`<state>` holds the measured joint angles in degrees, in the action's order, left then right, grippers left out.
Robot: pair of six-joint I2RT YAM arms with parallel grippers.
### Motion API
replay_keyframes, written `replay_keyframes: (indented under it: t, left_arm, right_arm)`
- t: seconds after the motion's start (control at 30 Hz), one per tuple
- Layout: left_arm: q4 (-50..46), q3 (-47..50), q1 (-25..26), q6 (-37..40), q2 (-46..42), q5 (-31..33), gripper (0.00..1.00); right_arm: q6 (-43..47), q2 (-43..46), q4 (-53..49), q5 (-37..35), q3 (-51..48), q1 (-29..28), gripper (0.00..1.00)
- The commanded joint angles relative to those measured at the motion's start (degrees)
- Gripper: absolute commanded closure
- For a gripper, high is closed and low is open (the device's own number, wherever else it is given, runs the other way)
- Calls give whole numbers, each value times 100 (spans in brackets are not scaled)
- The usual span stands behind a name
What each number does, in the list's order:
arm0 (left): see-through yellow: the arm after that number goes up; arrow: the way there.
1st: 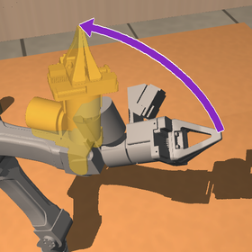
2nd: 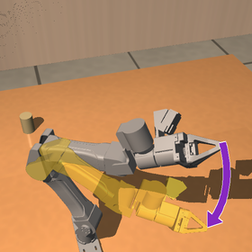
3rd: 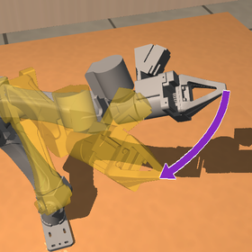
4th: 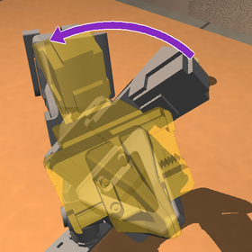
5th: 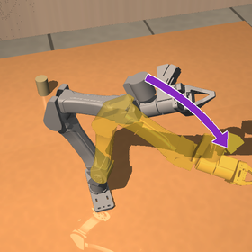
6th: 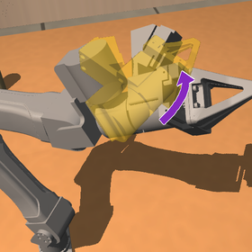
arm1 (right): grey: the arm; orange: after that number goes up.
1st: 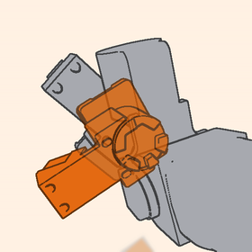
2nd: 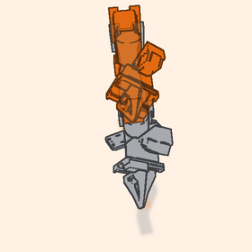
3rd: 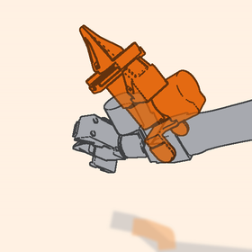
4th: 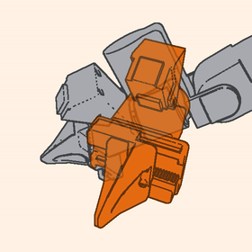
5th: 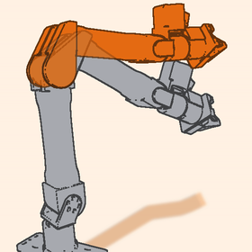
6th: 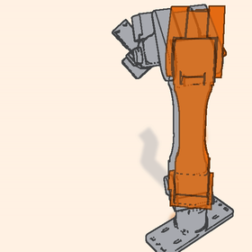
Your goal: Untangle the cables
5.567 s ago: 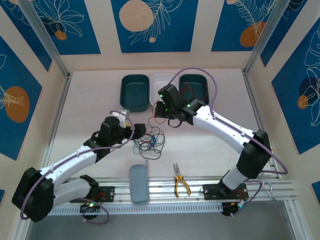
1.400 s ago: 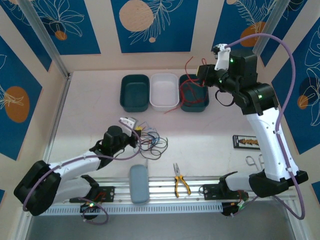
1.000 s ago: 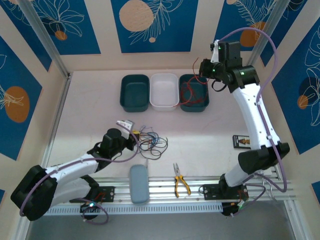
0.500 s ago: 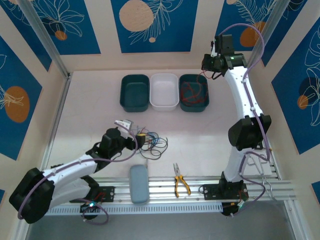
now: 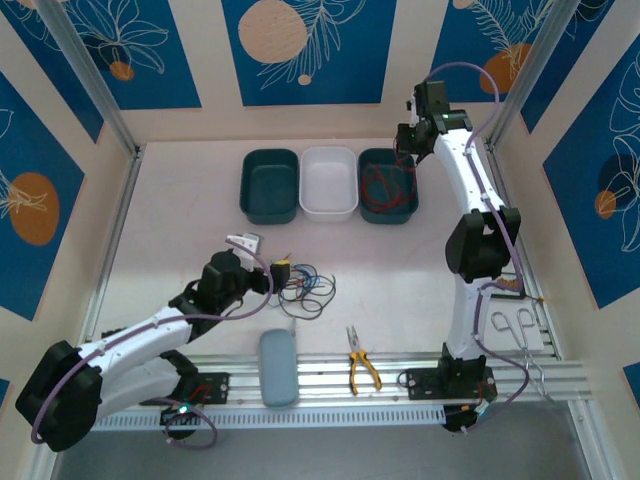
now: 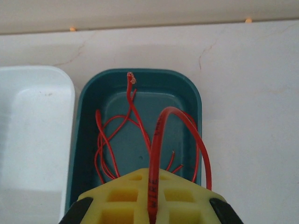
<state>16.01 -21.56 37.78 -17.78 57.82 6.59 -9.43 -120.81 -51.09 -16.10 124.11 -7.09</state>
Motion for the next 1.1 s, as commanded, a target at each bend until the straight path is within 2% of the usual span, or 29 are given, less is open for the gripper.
replay_keyframes:
  t: [0.0, 0.3, 0.7, 0.97, 1.07]
  left_arm:
    - [-145, -240, 23, -103, -46, 175, 0]
    - [-330, -173, 19, -180, -204, 324, 0]
    - [-476, -112, 19, -243, -385, 394, 0]
    - [-458, -103, 19, -263, -361, 387, 0]
    - [-445, -94, 19, -271, -362, 387, 0]
  right_arm:
    - [107, -155, -171, 124, 174, 6, 100]
    - [109, -584, -290, 285, 184, 15, 100]
    - [-179, -1219, -548, 1164, 568, 125, 100]
    - [-376, -1480, -950, 1110, 1077, 186, 75]
    - [-492, -1422, -1063, 1096, 1149, 230, 71]
